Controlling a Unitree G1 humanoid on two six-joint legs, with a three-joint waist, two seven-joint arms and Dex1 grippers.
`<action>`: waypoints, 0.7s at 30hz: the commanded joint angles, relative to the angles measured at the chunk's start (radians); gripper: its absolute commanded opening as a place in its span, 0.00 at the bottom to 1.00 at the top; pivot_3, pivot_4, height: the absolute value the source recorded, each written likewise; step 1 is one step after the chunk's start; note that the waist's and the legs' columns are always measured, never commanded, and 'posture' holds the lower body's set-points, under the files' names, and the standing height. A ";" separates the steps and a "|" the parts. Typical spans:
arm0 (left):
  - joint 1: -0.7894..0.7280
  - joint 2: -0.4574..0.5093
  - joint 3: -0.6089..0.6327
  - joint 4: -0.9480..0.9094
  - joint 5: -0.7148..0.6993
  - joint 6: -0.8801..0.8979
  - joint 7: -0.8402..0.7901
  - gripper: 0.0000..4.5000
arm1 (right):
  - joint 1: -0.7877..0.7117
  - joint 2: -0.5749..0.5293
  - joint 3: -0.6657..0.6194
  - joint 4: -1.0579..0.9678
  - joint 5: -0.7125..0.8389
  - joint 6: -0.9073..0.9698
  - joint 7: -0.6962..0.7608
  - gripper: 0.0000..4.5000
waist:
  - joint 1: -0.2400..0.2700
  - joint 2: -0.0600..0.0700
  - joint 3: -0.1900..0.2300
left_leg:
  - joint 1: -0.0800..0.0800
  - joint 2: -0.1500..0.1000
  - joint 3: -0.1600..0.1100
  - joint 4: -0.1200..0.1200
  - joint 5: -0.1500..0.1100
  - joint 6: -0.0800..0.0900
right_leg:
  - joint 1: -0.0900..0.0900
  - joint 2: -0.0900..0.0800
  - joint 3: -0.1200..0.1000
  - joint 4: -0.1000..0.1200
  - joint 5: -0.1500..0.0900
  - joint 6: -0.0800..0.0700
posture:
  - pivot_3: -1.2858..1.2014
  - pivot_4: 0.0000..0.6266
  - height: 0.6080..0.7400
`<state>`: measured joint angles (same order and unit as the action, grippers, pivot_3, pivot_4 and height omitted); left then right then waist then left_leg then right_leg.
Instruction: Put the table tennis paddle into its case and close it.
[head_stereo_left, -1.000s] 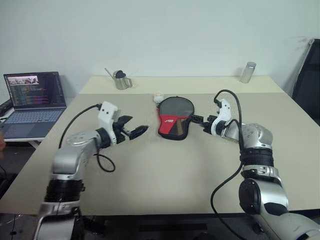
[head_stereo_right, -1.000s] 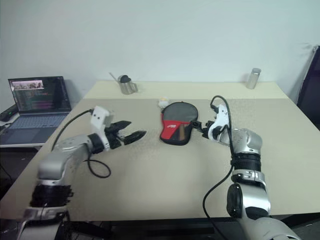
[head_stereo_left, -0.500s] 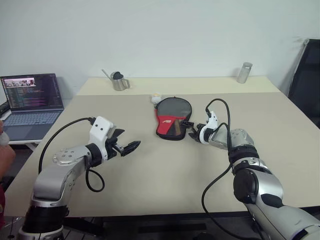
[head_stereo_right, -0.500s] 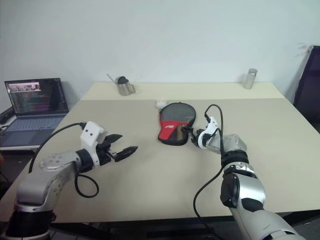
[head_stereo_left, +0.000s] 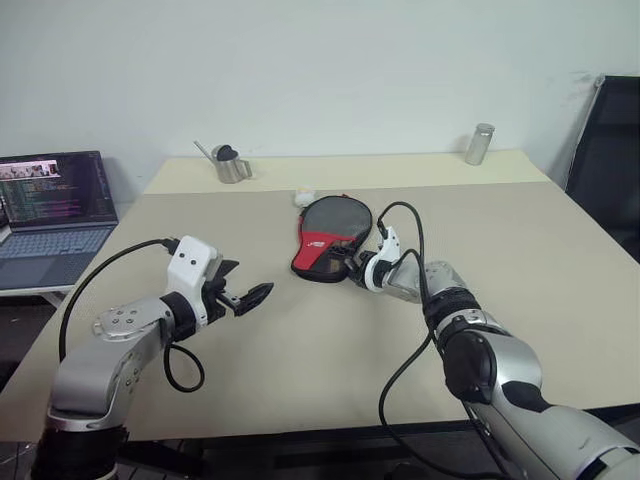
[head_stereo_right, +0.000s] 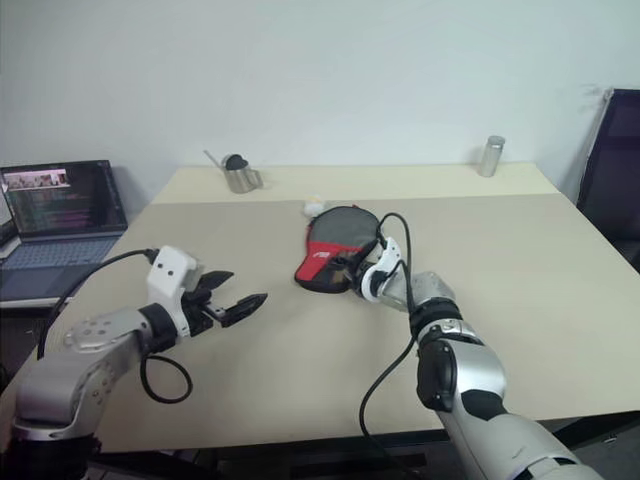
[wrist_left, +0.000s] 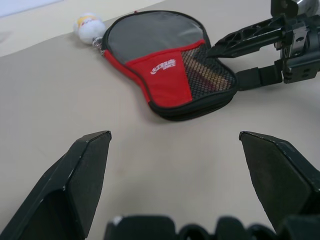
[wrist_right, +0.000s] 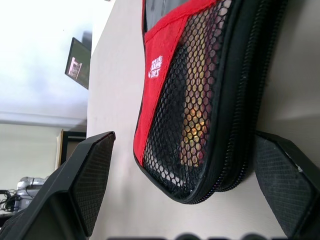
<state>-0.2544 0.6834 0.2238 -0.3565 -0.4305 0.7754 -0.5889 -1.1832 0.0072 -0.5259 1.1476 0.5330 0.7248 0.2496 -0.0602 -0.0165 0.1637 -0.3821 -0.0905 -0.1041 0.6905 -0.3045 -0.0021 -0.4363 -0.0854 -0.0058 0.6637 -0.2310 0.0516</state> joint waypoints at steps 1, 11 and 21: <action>-0.001 0.013 0.023 -0.058 -0.007 -0.003 0.013 1.00 | -0.031 0.002 0.003 0.002 0.008 -0.031 0.014 1.00 | 0.000 0.000 0.000 | 0.000 0.000 0.000 0.000 0.000 0.000 | 0.000 0.000 0.000 0.000 0.000 0.000 | 0.52 0.24 1.00; -0.006 0.011 0.006 -0.041 0.010 -0.018 0.022 1.00 | -0.022 -0.001 0.014 0.016 -0.003 -0.054 0.004 0.47 | 0.001 0.000 0.000 | 0.000 0.000 0.000 -0.001 0.000 0.000 | -0.001 0.000 0.000 0.000 0.000 0.000 | 0.52 0.24 1.00; -0.019 0.006 -0.014 -0.015 0.030 -0.039 0.019 1.00 | -0.025 -0.005 0.016 0.007 0.002 -0.046 -0.006 0.01 | 0.001 0.000 0.000 | 0.001 0.000 0.001 -0.006 0.001 -0.001 | -0.001 0.000 0.001 -0.002 0.000 0.000 | 0.52 0.24 1.00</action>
<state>-0.2549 0.6828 0.2014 -0.3666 -0.4101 0.7577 -0.5753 -1.1859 0.0062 -0.5100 1.1798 0.5249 0.6831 0.2388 -0.0589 -0.0165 0.1638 -0.3813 -0.0905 -0.1033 0.6832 -0.3038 -0.0029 -0.4379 -0.0857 -0.0050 0.6616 -0.2311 0.0515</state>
